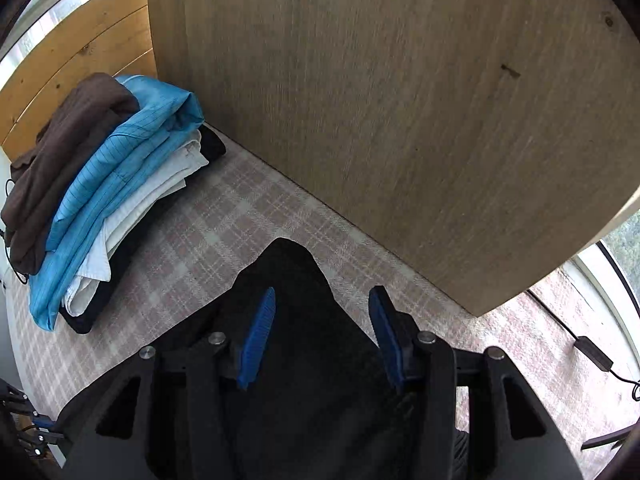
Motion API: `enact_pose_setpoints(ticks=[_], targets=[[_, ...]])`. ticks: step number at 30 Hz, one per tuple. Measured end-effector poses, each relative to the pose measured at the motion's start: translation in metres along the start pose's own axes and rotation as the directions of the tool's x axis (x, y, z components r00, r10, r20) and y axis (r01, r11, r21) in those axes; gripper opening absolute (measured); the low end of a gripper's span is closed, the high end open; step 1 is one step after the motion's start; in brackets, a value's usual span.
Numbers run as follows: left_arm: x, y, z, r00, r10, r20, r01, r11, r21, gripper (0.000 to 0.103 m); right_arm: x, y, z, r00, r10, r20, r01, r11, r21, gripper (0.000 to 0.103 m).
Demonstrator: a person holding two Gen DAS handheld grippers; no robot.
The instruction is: Fold clothes
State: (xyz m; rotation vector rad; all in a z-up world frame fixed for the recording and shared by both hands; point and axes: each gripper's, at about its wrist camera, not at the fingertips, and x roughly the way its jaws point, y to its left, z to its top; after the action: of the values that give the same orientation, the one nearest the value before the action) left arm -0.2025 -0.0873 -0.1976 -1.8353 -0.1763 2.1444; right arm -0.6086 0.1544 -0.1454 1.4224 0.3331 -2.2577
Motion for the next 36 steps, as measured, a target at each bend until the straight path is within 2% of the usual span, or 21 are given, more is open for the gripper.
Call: enact_pose_setpoints(ticks=[3,6,7,8,9,10,13,15,16,18,19,21,22,23,26,28,30,31,33,36], targets=[[-0.005,0.006,-0.001,1.000,-0.002,0.009,0.002,1.000,-0.030,0.002,0.013,0.006,0.006,1.000,0.020,-0.021,-0.021,0.999,-0.035,0.048],[-0.010,0.014,-0.001,1.000,-0.013,0.018,0.014,0.998,-0.068,0.002,0.024,0.008,0.009,0.999,0.001,-0.047,-0.004,0.998,-0.067,0.048],[-0.011,0.016,-0.001,1.000,-0.011,0.020,0.013,0.997,-0.075,0.002,0.026,0.008,0.009,0.998,0.008,-0.060,-0.012,0.998,-0.068,0.045],[-0.013,0.017,-0.001,1.000,-0.010,0.025,0.012,0.997,-0.082,0.002,0.029,0.007,0.010,0.997,0.015,-0.072,-0.020,0.997,-0.068,0.023],[-0.015,0.018,-0.001,0.999,-0.010,0.032,0.013,0.996,-0.089,0.002,0.031,0.007,0.010,0.996,0.022,-0.085,-0.027,0.997,-0.069,0.010],[-0.018,0.019,-0.002,0.999,-0.012,0.039,0.016,0.995,-0.099,0.002,0.030,0.007,0.009,0.996,0.011,-0.089,-0.018,0.997,-0.080,0.004],[-0.028,0.027,-0.010,0.998,-0.028,0.061,0.037,0.988,-0.152,0.002,0.016,0.007,0.007,0.998,-0.014,-0.059,0.007,0.993,-0.119,0.004],[-0.027,0.034,-0.017,0.997,-0.040,0.058,0.050,0.982,-0.180,0.002,0.008,0.000,0.007,0.995,-0.103,-0.015,0.101,0.988,-0.113,0.004],[-0.025,0.035,-0.021,0.997,-0.048,0.054,0.057,0.981,-0.187,0.002,0.008,-0.006,0.008,0.992,-0.124,-0.017,0.122,0.988,-0.091,0.004],[-0.022,0.034,-0.020,0.998,-0.041,0.041,0.048,0.983,-0.176,0.002,0.009,-0.008,0.009,0.999,0.005,-0.040,-0.007,0.999,-0.050,0.005],[-0.021,0.033,-0.019,0.999,-0.035,0.036,0.041,0.985,-0.168,0.002,0.009,-0.006,0.009,0.996,0.080,-0.050,-0.082,0.996,-0.034,0.010],[-0.019,0.031,-0.016,0.999,-0.027,0.029,0.031,0.988,-0.153,0.002,0.007,0.009,0.009,0.993,0.113,-0.039,-0.116,0.991,-0.071,0.035],[-0.019,0.032,-0.015,0.999,-0.028,0.026,0.031,0.988,-0.151,0.002,0.008,0.018,0.010,0.995,0.091,-0.034,-0.094,0.990,-0.106,0.054],[-0.019,0.032,-0.015,0.999,-0.027,0.023,0.030,0.989,-0.148,0.002,0.010,0.027,0.011,0.997,0.068,-0.028,-0.071,0.988,-0.140,0.058],[-0.018,0.034,-0.015,0.999,-0.026,0.018,0.029,0.989,-0.142,0.002,0.022,0.045,0.018,0.999,0.026,-0.047,-0.035,0.978,-0.208,0.057],[-0.018,0.035,-0.016,1.000,-0.027,0.017,0.029,0.990,-0.140,0.002,0.028,0.045,0.018,0.996,0.033,-0.080,-0.050,0.974,-0.220,0.055],[-0.018,0.036,-0.017,1.000,-0.027,0.016,0.029,0.990,-0.137,0.002,0.031,0.043,0.018,0.994,0.035,-0.099,-0.057,0.972,-0.228,0.028],[-0.018,0.037,-0.018,0.999,-0.029,0.019,0.031,0.989,-0.142,0.002,0.028,0.043,0.017,0.994,0.044,-0.101,-0.068,0.968,-0.241,0.020],[-0.020,0.040,-0.022,0.999,-0.034,0.029,0.038,0.987,-0.156,0.002,0.022,0.044,0.016,0.992,0.062,-0.105,-0.088,0.960,-0.265,0.019],[-0.022,0.045,-0.026,0.998,-0.040,0.043,0.047,0.983,-0.177,0.002,0.009,0.039,0.019,0.998,0.004,-0.063,-0.022,0.958,-0.286,0.018]])
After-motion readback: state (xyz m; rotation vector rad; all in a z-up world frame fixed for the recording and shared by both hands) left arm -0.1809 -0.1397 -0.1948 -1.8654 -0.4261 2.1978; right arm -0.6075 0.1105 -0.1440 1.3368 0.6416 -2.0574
